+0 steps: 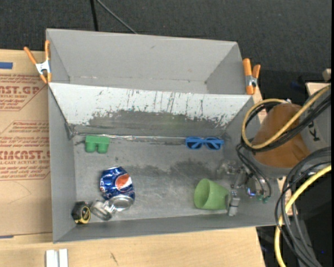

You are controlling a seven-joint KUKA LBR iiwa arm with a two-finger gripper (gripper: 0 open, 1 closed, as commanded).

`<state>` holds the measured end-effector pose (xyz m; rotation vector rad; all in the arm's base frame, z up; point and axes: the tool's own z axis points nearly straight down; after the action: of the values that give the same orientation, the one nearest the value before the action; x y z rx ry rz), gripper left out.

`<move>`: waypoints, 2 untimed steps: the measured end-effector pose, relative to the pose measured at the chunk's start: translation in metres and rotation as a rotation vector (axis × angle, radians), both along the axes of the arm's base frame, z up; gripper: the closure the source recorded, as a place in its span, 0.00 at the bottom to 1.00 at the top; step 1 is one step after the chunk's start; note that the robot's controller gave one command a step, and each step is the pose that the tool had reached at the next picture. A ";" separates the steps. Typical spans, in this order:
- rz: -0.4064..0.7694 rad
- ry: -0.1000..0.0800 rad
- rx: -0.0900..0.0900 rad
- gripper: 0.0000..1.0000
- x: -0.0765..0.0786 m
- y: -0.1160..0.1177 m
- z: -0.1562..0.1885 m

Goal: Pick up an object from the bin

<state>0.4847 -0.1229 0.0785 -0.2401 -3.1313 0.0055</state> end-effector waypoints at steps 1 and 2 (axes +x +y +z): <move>-0.028 0.000 -0.001 0.00 0.005 0.029 -0.004; -0.032 -0.003 0.005 0.00 0.016 0.074 -0.009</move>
Offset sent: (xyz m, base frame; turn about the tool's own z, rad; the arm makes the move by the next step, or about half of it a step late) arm 0.0035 0.0310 -0.0085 0.0293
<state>0.5004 -0.0487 0.0697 -0.2898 -3.1298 -0.0033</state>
